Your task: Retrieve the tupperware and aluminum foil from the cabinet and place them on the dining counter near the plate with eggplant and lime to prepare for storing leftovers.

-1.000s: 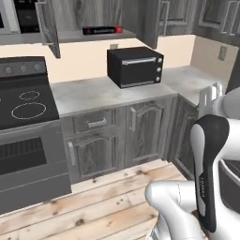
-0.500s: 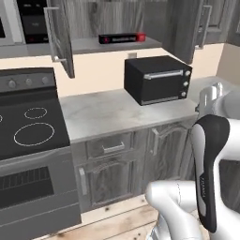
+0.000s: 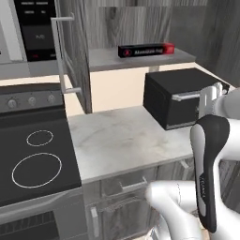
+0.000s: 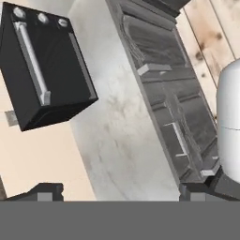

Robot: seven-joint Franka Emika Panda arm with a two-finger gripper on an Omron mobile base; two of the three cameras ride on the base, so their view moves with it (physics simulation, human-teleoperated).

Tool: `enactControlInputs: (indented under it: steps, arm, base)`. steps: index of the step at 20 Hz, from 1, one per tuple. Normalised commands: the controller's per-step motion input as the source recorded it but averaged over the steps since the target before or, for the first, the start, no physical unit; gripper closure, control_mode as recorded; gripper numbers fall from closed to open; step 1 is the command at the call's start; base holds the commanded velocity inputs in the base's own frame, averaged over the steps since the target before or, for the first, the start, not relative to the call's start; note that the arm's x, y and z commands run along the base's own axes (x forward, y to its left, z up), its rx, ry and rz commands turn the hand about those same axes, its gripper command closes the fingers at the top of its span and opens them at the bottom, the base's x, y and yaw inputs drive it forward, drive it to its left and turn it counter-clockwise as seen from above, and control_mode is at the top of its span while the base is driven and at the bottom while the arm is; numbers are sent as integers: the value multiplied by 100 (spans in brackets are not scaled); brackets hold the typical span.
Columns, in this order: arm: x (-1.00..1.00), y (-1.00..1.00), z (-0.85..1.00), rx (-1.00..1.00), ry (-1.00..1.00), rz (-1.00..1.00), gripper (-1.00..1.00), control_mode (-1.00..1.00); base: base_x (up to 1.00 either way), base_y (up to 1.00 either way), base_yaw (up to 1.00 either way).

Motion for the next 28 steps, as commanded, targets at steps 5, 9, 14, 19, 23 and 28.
enactControlInputs:
  steps: [5, 9, 14, 19, 23, 28]
  arm:
    - [0, 0, 0, 0, 0, 0, -100, 100]
    - [25, 1, 8, 2, 0, 14, -100, -100]
    - [3, 41, 49, -15, 0, 17, -100, -100]
    - [3, 67, 52, -26, 0, 6, -100, -100]
    - [42, 13, 30, -27, 6, 0, -100, -100]
    - [36, -32, 10, -10, 0, 0, -100, -100]
  base:
    - [100, -14, 9]
    - [21, -3, 4]
    - [0, 0, 0]
    - [0, 0, 0]
    - [0, 0, 0]
    - [0, 0, 0]
